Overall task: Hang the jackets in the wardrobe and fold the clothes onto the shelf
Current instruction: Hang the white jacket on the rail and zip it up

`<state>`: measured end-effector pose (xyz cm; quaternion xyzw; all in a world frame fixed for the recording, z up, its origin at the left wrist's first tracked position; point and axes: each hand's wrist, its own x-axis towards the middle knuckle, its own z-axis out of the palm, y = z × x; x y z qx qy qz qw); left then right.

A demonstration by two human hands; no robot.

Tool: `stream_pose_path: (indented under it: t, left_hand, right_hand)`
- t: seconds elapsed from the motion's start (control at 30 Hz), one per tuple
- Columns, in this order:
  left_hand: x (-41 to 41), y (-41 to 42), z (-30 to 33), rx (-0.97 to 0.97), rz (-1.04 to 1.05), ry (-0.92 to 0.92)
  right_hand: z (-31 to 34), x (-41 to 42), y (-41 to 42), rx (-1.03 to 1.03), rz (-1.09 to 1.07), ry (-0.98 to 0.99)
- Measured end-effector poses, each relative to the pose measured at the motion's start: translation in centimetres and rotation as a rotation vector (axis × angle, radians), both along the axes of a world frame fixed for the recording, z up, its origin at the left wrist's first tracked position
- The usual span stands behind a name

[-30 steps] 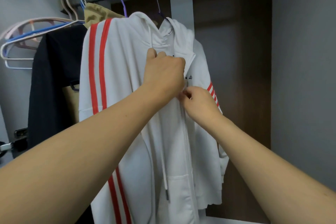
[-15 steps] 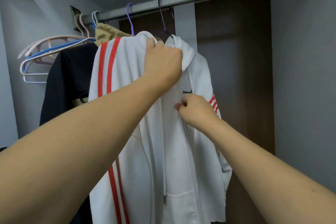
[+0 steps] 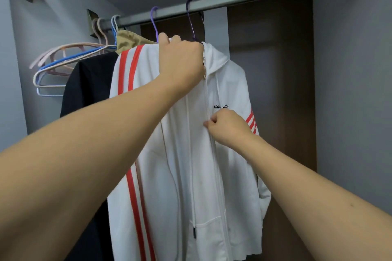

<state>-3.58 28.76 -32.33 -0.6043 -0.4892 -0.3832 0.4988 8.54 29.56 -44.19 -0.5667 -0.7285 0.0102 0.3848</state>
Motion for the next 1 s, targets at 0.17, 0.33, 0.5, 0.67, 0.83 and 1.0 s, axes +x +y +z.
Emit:
stream_pose_path:
  t: [0.17, 0.33, 0.5, 0.67, 0.83, 1.0]
  left_hand:
    - [0.8, -0.5, 1.3, -0.110, 0.050, -0.031]
    - [0.7, -0.5, -2.8, -0.119, -0.079, -0.072]
    - [-1.9, -0.8, -13.0, -0.075, -0.216, 0.185]
    - [-2.8, 0.9, -16.1, -0.186, -0.119, 0.355]
    - [-1.8, 1.3, -11.4, -0.357, -0.117, 0.329]
    - [-0.8, -1.3, -5.4, -0.656, -0.170, 0.338]
  right_hand:
    - [1.6, -0.1, -0.4, 0.015, -0.051, -0.083]
    - [-1.2, 0.8, -0.1, 0.024, 0.004, -0.023]
    - [-6.9, 3.1, 0.4, 0.047, 0.002, 0.036]
    - [-8.2, 4.1, 1.3, 0.099, -0.071, -0.035]
    - [-3.1, 5.1, 1.1, 0.110, -0.158, -0.195]
    - [4.8, 5.8, -2.6, -0.060, -0.203, -0.234]
